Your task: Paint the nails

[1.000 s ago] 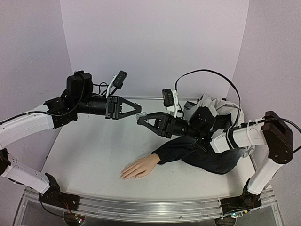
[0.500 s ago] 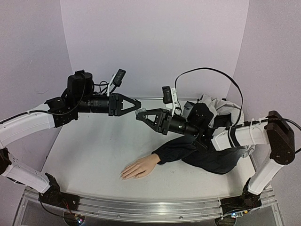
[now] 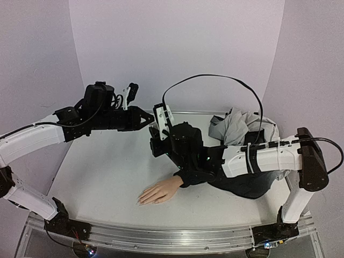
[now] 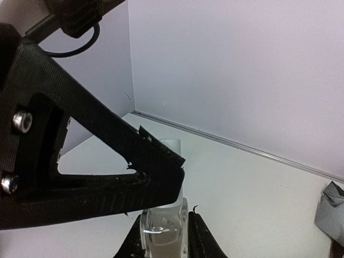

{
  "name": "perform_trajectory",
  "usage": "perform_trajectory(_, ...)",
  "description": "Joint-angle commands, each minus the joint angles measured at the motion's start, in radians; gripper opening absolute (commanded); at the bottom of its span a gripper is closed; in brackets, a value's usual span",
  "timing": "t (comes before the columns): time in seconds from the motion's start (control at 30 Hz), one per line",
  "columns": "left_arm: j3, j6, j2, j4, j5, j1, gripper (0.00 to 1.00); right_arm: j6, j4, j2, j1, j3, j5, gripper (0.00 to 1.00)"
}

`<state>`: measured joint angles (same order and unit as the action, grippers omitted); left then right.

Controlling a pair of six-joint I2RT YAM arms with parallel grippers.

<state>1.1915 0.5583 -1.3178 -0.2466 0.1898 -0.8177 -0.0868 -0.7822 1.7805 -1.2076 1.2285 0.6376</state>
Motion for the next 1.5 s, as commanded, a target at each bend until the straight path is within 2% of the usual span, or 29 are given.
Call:
perform_trajectory(0.0,0.026,-0.033,0.042,-0.050,0.025,-0.008,0.13,0.114,-0.127,-0.112,0.053,-0.030,-0.184,0.00)
perform_trajectory(0.2,-0.018,-0.109,0.119,0.006,0.154,-0.008,0.67,-0.055,-0.137,-0.265,0.198,-0.182,-0.779,0.00)
perform_trajectory(0.27,-0.035,-0.121,0.145,0.035,0.202,-0.006,0.79,-0.122,-0.173,-0.293,0.236,-0.209,-0.967,0.00)
perform_trajectory(0.37,-0.044,-0.119,0.158,0.088,0.278,-0.004,0.85,-0.200,-0.249,-0.303,0.248,-0.225,-1.199,0.00)
perform_trajectory(0.47,-0.044,-0.097,0.150,0.160,0.381,-0.005,0.83,-0.319,-0.373,-0.281,0.247,-0.228,-1.345,0.00)
perform_trajectory(0.63,-0.049,-0.077,0.147,0.273,0.502,-0.006,0.72,-0.445,-0.509,-0.214,0.248,-0.209,-1.394,0.00)
perform_trajectory(0.8,-0.070,-0.074,0.171,0.285,0.501,-0.008,0.52,-0.514,-0.617,-0.181,0.249,-0.213,-1.388,0.00)
perform_trajectory(0.93,-0.082,-0.074,0.174,0.286,0.501,-0.008,0.43,-0.530,-0.654,-0.186,0.248,-0.232,-1.325,0.00)
perform_trajectory(1.0,-0.088,-0.074,0.171,0.286,0.499,-0.007,0.39,-0.539,-0.665,-0.182,0.248,-0.230,-1.305,0.00)
perform_trajectory(1.2,-0.092,-0.085,0.178,0.285,0.451,-0.008,0.12,-0.534,-0.668,-0.159,0.251,-0.226,-1.280,0.00)
perform_trajectory(1.27,-0.097,-0.088,0.185,0.284,0.423,-0.008,0.07,-0.524,-0.657,-0.155,0.252,-0.230,-1.268,0.00)
perform_trajectory(1.33,-0.100,-0.090,0.188,0.283,0.404,-0.008,0.09,-0.510,-0.639,-0.155,0.255,-0.233,-1.260,0.00)
perform_trajectory(1.4,-0.100,-0.090,0.186,0.283,0.405,-0.008,0.27,-0.498,-0.621,-0.154,0.257,-0.233,-1.253,0.00)
perform_trajectory(1.47,-0.097,-0.091,0.182,0.283,0.409,-0.008,0.38,-0.494,-0.614,-0.150,0.258,-0.231,-1.255,0.00)
